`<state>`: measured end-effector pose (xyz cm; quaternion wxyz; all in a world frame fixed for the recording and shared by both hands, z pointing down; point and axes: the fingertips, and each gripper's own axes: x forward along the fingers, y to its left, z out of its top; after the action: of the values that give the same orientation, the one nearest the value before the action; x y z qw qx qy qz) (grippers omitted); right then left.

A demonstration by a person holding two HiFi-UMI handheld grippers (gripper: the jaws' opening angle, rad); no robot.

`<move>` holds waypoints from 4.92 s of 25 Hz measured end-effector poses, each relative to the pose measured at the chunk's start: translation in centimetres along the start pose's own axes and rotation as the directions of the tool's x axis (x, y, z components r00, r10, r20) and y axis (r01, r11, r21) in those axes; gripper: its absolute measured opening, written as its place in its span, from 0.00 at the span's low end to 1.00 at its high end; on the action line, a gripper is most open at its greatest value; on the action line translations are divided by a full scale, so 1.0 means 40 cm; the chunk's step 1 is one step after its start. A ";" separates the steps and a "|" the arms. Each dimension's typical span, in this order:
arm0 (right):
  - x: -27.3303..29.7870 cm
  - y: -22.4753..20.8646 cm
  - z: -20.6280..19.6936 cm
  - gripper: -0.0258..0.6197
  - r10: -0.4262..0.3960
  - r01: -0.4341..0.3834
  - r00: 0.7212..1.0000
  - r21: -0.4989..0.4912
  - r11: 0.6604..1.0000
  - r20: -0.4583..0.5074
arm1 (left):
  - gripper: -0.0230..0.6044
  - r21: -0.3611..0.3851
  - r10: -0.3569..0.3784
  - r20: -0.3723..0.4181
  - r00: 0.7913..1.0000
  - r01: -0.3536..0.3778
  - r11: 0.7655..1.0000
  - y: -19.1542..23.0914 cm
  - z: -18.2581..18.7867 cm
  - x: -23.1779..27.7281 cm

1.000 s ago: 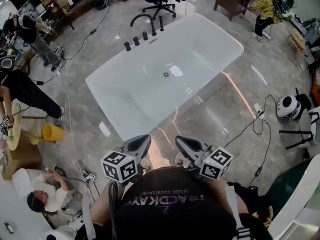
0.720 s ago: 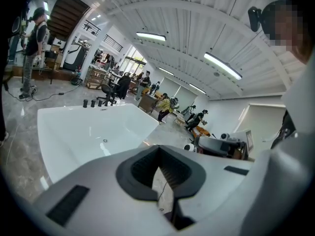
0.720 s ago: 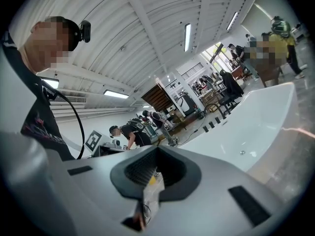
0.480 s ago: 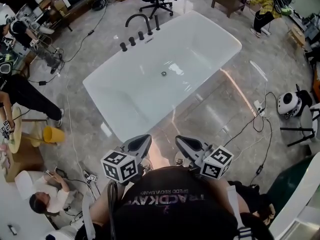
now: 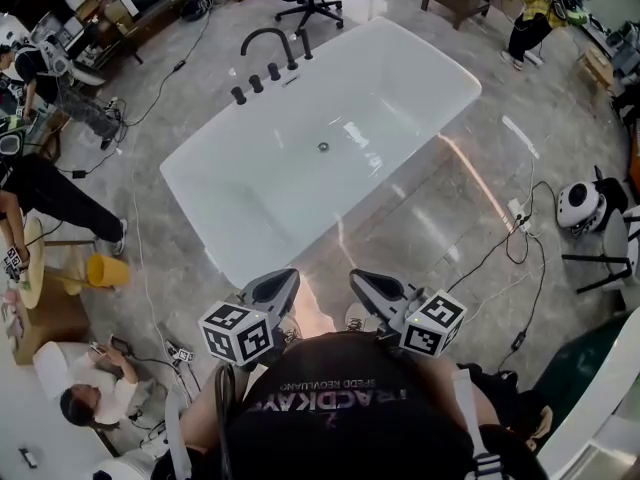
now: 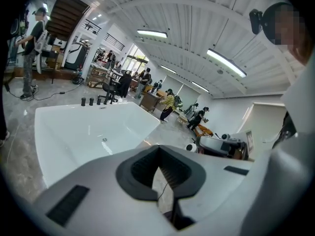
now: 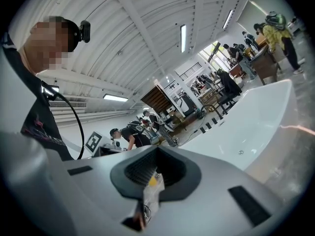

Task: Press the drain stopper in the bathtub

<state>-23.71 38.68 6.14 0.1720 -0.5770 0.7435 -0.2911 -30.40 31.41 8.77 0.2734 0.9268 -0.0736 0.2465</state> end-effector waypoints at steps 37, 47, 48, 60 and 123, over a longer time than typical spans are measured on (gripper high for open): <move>0.063 -0.310 0.201 0.06 -0.108 0.108 0.994 0.050 0.993 0.003 | 0.04 -0.081 -0.018 -0.011 1.000 0.017 0.997 0.133 0.199 0.307; 0.200 -0.392 0.245 0.07 -0.100 0.101 0.995 0.118 0.988 -0.016 | 0.04 -0.098 -0.010 -0.075 0.997 0.002 0.995 0.236 0.273 0.371; 0.209 -0.398 0.251 0.06 -0.100 0.101 0.995 0.120 0.988 -0.015 | 0.04 -0.099 -0.010 -0.078 0.997 0.002 0.995 0.243 0.280 0.377; 0.200 -0.519 0.330 0.06 -0.067 0.071 0.997 0.093 0.993 -0.041 | 0.04 -0.136 0.039 -0.041 0.998 -0.044 0.990 0.246 0.320 0.479; 0.441 -0.762 0.540 0.06 0.201 -0.242 0.920 -0.084 0.967 -0.338 | 0.04 -0.454 0.434 0.212 0.875 -0.305 0.837 0.373 0.373 0.539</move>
<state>7.30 11.69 10.15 0.0421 -0.4425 0.8387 -0.3147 -9.50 10.75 15.63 0.3918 0.8435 -0.3445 0.1277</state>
